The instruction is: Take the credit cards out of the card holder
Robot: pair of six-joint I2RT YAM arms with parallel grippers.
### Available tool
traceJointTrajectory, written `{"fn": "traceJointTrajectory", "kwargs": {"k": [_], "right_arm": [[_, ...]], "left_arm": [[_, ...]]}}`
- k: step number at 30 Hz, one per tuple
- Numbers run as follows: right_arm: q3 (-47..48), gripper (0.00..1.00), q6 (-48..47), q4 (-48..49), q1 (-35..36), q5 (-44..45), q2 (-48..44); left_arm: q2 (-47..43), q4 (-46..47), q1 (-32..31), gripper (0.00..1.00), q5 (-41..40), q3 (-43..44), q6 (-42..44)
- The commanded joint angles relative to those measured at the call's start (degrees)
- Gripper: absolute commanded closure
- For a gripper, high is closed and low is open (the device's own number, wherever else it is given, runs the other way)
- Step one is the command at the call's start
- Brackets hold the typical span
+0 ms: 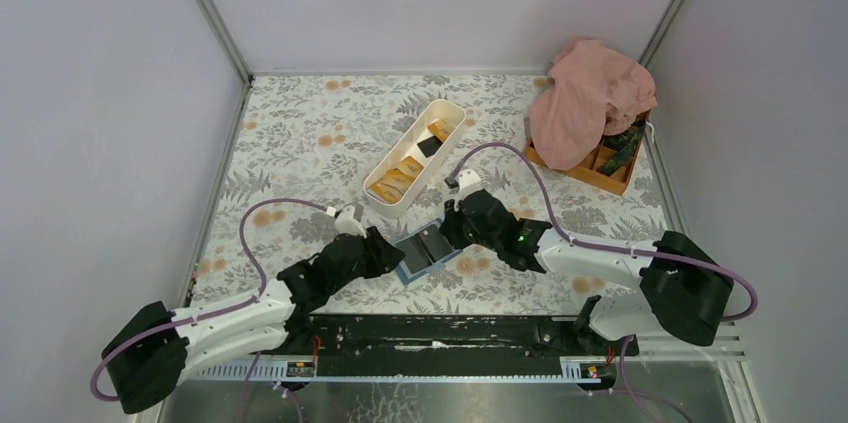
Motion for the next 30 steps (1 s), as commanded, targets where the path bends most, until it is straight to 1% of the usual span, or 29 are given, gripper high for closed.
{"fn": "traceJointTrajectory", "kwargs": {"k": [1, 4, 6, 10, 13, 18, 22, 26, 30], "right_arm": [[-0.4, 0.88, -1.6, -2.3, -3.9, 3.4, 0.6], [0.9, 0.90, -3.1, -3.0, -4.9, 3.9, 3.2], [1.9, 0.91, -3.5, -3.2, -5.4, 4.0, 5.4], [2.9, 0.93, -3.4, -2.0, -5.6, 1.5, 9.4], [3.1, 0.94, -2.4, -1.0, -5.6, 0.4, 11.9], [2.1, 0.95, -2.1, -0.3, -5.6, -0.2, 12.5], [0.4, 0.99, -1.4, 0.2, -5.6, -0.9, 12.0], [-1.4, 1.00, 0.0, 0.2, -5.6, -4.9, 11.9], [-5.4, 1.00, 3.2, 2.8, -5.5, -9.1, 9.2]], "left_arm": [[2.6, 13.1, -1.1, 0.53, 3.2, 0.7, -1.8], [3.8, 15.6, -1.9, 0.55, 3.2, 1.1, -2.6], [4.6, 15.4, -2.2, 0.55, 3.3, 2.0, -2.5], [6.7, 16.6, -2.5, 0.56, 3.4, 2.8, -2.5], [10.3, 20.5, -2.6, 0.56, 4.3, 2.8, -3.4], [18.5, 26.9, -3.3, 0.54, 5.5, 2.8, -5.9], [21.6, 34.0, -3.6, 0.52, 4.4, 0.3, -9.0], [22.4, 33.7, -3.8, 0.50, 2.7, -0.1, -9.9], [21.8, 30.9, -3.8, 0.49, 1.1, -0.3, -10.4]]}}
